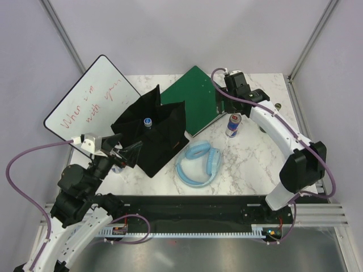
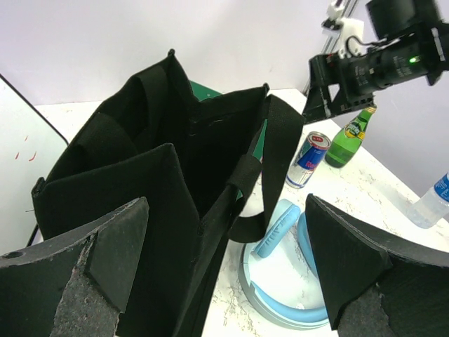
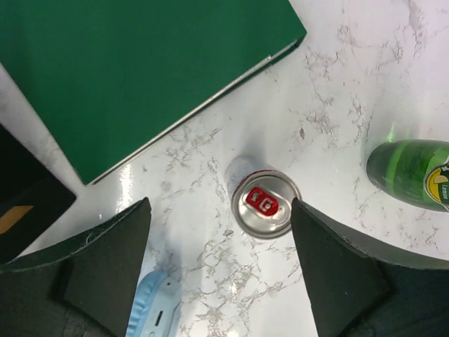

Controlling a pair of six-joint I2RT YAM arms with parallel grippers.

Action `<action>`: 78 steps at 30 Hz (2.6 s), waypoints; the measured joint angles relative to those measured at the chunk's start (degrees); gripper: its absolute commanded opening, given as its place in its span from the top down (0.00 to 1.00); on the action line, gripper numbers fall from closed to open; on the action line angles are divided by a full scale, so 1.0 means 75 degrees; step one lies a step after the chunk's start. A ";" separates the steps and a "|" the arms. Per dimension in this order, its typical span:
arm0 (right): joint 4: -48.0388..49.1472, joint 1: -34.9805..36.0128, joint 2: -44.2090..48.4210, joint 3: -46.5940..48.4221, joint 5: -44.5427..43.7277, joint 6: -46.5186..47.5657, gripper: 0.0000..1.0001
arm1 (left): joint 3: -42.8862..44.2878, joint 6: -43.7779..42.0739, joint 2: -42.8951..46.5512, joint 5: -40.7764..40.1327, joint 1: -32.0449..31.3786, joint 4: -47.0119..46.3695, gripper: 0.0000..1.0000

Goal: Place the beverage into the canvas bag

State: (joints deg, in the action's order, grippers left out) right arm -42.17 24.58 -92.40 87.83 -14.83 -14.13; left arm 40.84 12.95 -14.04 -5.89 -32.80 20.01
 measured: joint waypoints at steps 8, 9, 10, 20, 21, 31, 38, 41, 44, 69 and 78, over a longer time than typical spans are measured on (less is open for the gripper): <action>-0.0041 -0.0609 -0.0641 -0.0009 0.0396 0.0356 0.12 | 0.0000 -0.0003 0.0029 0.0000 0.0000 0.0000 0.00; -0.0041 -0.0670 -0.0717 -0.0009 0.0405 0.0411 0.12 | 0.0000 0.0000 0.0032 0.0000 0.0000 -0.0003 0.00; -0.0041 -0.0737 -0.0799 -0.0009 0.0446 0.0460 0.12 | 0.0000 0.0000 0.0032 0.0000 0.0000 -0.0003 0.00; -0.0041 -0.1037 -0.1040 -0.0545 0.0997 0.0714 0.17 | 0.0000 0.0000 0.0032 0.0000 0.0000 -0.0003 0.00; -0.0041 -0.1058 -0.1040 -0.0589 0.1043 0.0726 0.18 | 0.0000 0.0000 0.0032 0.0000 0.0000 -0.0003 0.00; -0.0023 -0.1207 -0.1064 -0.0624 0.1174 0.0743 0.25 | 0.0000 -0.0003 0.0047 0.0000 0.0000 -0.0003 0.00; -0.0012 -0.1207 -0.1198 -0.0624 0.1207 0.0743 0.42 | 0.0000 -0.0003 0.0050 0.0000 0.0000 -0.0003 0.00; -0.0012 -0.1207 -0.1189 -0.0624 0.1227 0.0755 0.71 | 0.0000 -0.0003 0.0052 0.0000 0.0000 -0.0003 0.00; -0.0041 -0.1207 -0.1172 -0.0621 0.1279 0.0755 1.00 | 0.0000 0.0000 0.0052 0.0000 0.0000 -0.0003 0.00; -0.1647 0.2914 -0.0504 0.6070 0.1186 0.0428 1.00 | 0.0000 -0.0003 0.0050 0.0000 0.0009 -0.0003 0.00; -0.1026 0.3841 -0.0880 0.6030 0.1565 0.0245 1.00 | 0.0000 0.0000 0.0067 0.0000 0.0015 -0.0003 0.00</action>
State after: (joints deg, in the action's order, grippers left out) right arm -49.87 53.39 -99.00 133.05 -3.09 -12.29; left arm 40.84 12.95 -13.54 -5.89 -32.69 19.99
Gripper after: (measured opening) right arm 0.612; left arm 0.995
